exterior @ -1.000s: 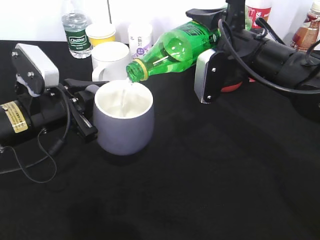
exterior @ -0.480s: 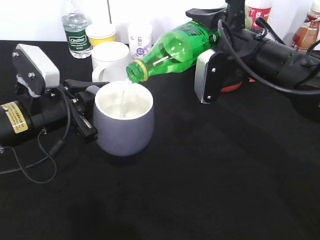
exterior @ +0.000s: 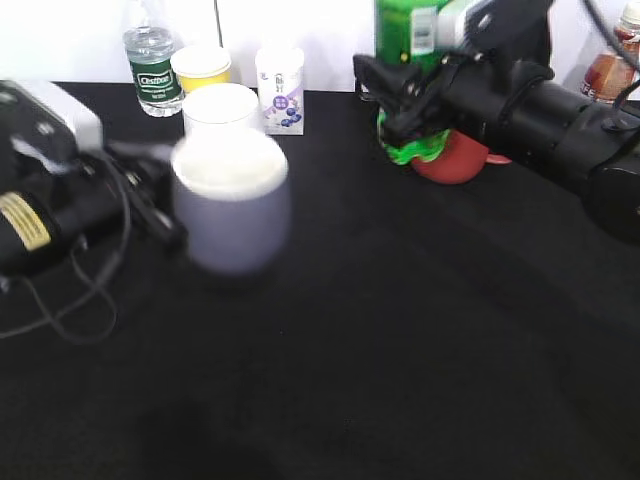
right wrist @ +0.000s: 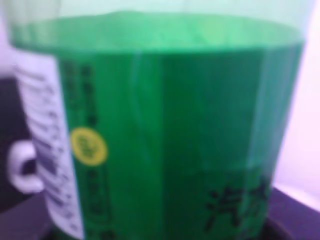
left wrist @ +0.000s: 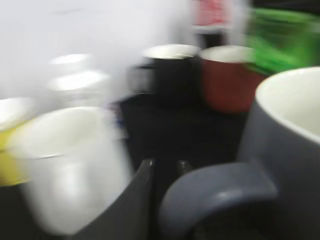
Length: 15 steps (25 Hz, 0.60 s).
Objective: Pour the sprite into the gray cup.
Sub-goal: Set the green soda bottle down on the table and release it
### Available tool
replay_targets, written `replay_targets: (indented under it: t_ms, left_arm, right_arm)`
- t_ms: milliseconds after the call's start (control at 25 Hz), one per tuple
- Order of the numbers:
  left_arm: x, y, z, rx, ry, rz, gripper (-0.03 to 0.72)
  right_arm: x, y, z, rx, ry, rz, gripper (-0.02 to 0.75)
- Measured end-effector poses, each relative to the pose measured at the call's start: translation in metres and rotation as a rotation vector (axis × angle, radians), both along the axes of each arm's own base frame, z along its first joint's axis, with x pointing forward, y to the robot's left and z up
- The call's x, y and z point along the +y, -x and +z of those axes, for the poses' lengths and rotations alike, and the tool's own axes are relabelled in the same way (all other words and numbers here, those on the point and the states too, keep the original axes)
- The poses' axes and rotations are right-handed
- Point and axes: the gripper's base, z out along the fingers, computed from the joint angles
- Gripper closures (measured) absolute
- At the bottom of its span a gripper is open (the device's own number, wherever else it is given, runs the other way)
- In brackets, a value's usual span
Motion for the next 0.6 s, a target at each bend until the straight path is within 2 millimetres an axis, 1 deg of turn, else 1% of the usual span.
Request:
replay_targets:
  t_ms: [80,160,240,320,400,480,520,600]
  left_arm:
    - [0.006,-0.005,0.004,-0.03,0.041,0.086,0.601]
    - [0.02,-0.011,0.007,-0.042,0.054,0.166,0.601]
    - [0.046,-0.018,0.018,-0.082,0.064,0.262,0.601]
    - [0.08,-0.024,0.025,-0.11,0.073,0.387,0.601]
    - [0.112,-0.029,0.024,-0.106,0.065,0.503,0.601]
    - [0.133,-0.04,0.026,-0.121,0.064,0.575,0.601]
    - [0.138,-0.05,0.022,-0.114,0.062,0.589,0.601]
    - [0.139,-0.07,0.004,-0.068,0.046,0.587,0.601]
  right_arm:
    - [0.0,0.0,0.0,0.033,-0.037,0.003,0.28]
    - [0.0,0.0,0.0,0.037,-0.042,0.003,0.28]
    - [0.0,0.0,0.0,0.042,-0.048,0.003,0.28]
    - [0.0,0.0,0.0,0.049,-0.056,0.004,0.28]
    - [0.0,0.0,0.0,0.053,-0.06,0.004,0.28]
    - [0.0,0.0,0.0,0.065,-0.073,0.005,0.28]
    - [0.0,0.0,0.0,0.067,-0.076,0.005,0.281]
    - [0.0,0.0,0.0,0.087,-0.098,0.007,0.281]
